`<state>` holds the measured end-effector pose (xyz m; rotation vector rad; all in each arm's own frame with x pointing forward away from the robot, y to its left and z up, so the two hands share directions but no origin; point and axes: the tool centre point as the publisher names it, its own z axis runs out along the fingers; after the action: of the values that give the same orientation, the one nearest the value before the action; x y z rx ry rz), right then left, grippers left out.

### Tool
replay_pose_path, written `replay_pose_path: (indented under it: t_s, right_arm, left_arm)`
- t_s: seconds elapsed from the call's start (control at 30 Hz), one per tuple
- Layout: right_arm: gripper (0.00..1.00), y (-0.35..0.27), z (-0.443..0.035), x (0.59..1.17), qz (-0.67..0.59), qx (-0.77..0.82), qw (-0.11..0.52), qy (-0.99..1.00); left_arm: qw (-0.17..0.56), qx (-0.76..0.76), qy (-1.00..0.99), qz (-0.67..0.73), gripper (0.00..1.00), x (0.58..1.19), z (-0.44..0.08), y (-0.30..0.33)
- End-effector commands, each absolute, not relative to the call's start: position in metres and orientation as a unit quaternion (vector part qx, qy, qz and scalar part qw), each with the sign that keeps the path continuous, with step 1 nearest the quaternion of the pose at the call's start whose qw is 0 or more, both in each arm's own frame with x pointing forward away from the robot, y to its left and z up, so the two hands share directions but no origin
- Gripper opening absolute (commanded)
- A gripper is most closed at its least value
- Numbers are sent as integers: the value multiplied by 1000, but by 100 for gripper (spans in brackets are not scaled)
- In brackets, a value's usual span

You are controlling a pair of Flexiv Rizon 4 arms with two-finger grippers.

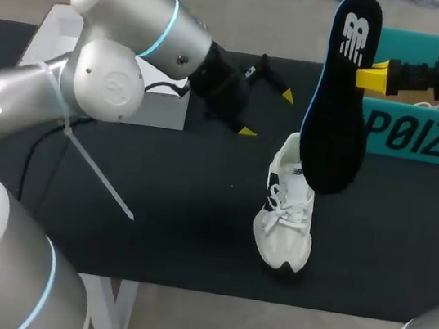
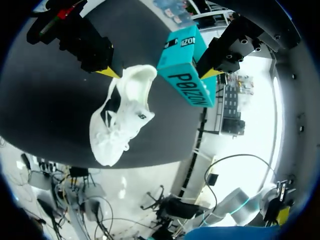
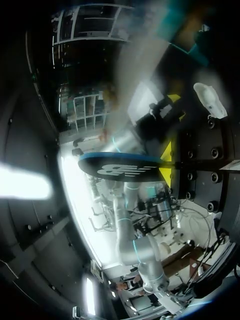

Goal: Take the shoe out of the shoebox, open the shoe tongue, remove and reinsert the insole, then place the shoe into the shoebox

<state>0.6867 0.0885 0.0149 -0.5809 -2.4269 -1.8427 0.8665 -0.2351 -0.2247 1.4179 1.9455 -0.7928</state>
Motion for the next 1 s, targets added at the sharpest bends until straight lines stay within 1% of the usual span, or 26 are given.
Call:
replay_pose_path:
  t_s: [0.03,0.13,0.23,0.47,0.73,1.0]
  right_arm:
    - [0,90,14,689,-593,-187,20,-783]
    - [0,90,14,689,-593,-187,20,-783]
    - [0,90,14,689,-593,-187,20,-783]
    - [0,90,14,689,-593,-187,20,-783]
    - [0,90,14,689,-593,-187,20,-783]
    - [0,90,14,689,-593,-187,20,-783]
  left_arm:
    - [399,503,596,-482,100,857,-235,-206]
    - [404,503,560,-520,100,854,-244,-194]
    - [425,503,522,-543,100,849,-247,-185]
    - [486,481,474,-554,100,839,-231,-185]
    - [519,452,476,-547,100,832,-216,-214]
    - [530,464,464,-538,100,831,-200,-248]
